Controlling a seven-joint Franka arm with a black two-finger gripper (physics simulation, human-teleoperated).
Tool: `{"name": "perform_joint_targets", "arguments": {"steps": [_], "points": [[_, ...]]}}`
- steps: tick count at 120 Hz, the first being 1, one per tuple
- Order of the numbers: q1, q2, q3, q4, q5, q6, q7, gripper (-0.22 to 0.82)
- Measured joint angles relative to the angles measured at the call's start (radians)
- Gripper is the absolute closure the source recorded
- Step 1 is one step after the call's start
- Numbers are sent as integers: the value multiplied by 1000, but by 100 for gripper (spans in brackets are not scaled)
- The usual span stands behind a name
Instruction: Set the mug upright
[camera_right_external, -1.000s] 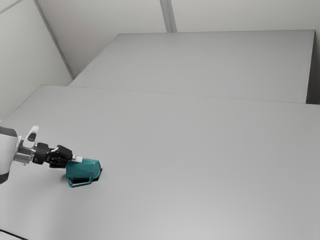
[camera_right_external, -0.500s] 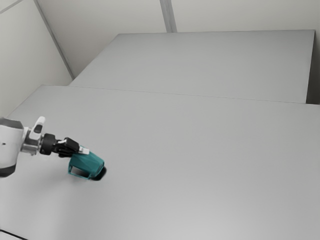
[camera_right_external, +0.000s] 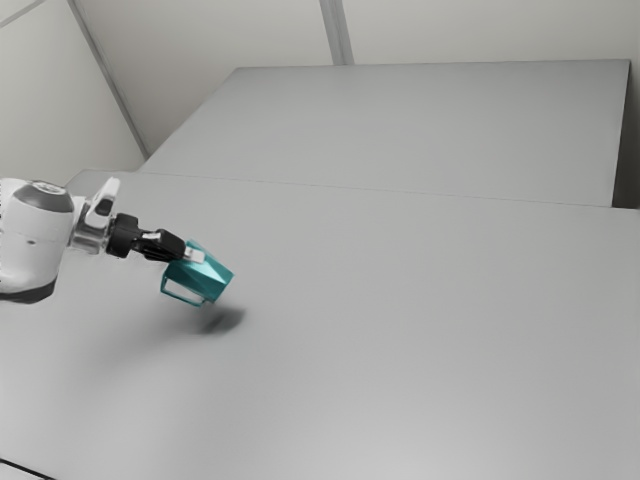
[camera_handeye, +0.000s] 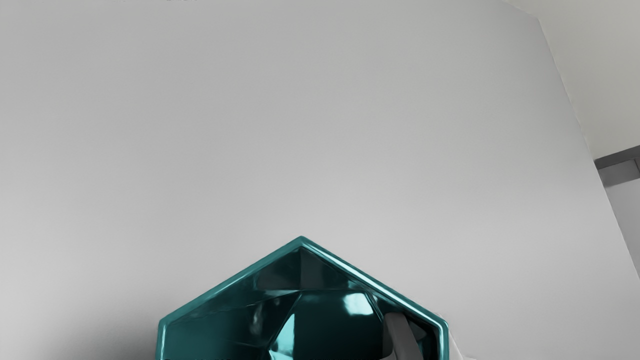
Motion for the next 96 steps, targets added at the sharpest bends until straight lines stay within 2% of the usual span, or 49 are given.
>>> {"name": "perform_joint_targets", "arguments": {"steps": [16, 31, 39, 68, 84, 96], "points": [[-13, 1, -89, 68, 206, 35, -60, 79], [-11, 3, -200, 137, 510, 64, -132, 79], [-33, 6, -236, 153, 650, 76, -170, 79], [-123, 18, -307, 163, 933, 137, -285, 79], [-155, -5, -330, 92, 1018, 201, -344, 79], [-96, -57, -341, 3, 1052, 264, -389, 79]]}}
